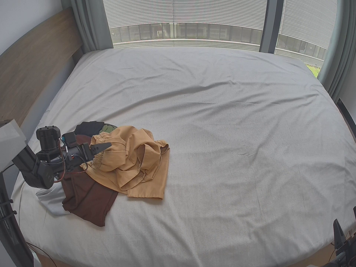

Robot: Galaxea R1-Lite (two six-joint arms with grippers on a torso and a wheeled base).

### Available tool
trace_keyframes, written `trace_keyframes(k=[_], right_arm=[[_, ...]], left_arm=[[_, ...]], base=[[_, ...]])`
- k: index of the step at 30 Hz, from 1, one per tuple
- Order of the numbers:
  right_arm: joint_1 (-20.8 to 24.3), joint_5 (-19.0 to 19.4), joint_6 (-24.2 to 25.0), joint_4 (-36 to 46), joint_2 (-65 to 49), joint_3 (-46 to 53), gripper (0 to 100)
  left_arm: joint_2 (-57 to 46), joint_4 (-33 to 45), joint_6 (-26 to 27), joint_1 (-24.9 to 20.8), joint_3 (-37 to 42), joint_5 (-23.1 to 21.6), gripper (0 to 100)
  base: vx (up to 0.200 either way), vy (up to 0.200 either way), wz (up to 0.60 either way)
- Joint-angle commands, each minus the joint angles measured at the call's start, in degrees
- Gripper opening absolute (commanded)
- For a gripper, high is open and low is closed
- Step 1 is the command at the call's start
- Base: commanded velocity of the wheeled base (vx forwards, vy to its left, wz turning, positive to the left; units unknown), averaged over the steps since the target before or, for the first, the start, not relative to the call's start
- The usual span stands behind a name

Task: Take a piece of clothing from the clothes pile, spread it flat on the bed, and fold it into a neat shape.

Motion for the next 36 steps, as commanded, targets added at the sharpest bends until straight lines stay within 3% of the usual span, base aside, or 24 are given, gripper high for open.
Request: trace_keyframes(k=[1,16,36], right_arm=[[0.00,0.01,0.02,-0.01,-0.93,1.01,100],[-0.09,0.01,0.02,-0.01,-0.93,1.01,100],[0.00,0.01,0.02,-0.01,-0.93,1.01,100]], left_arm=[[1.73,-1.14,-0.16,0.02,-0.85,-0.93,100],[3.93,-8.08,-4.91,-1.39,-0.67,-4.54,100],[8.67,-13.79,-6.40,-2.44,-2.34,-3.57,100]], base=[[0.000,0.000,0.00],[0.000,0.000,0.00],[0.000,0.000,0.00]])
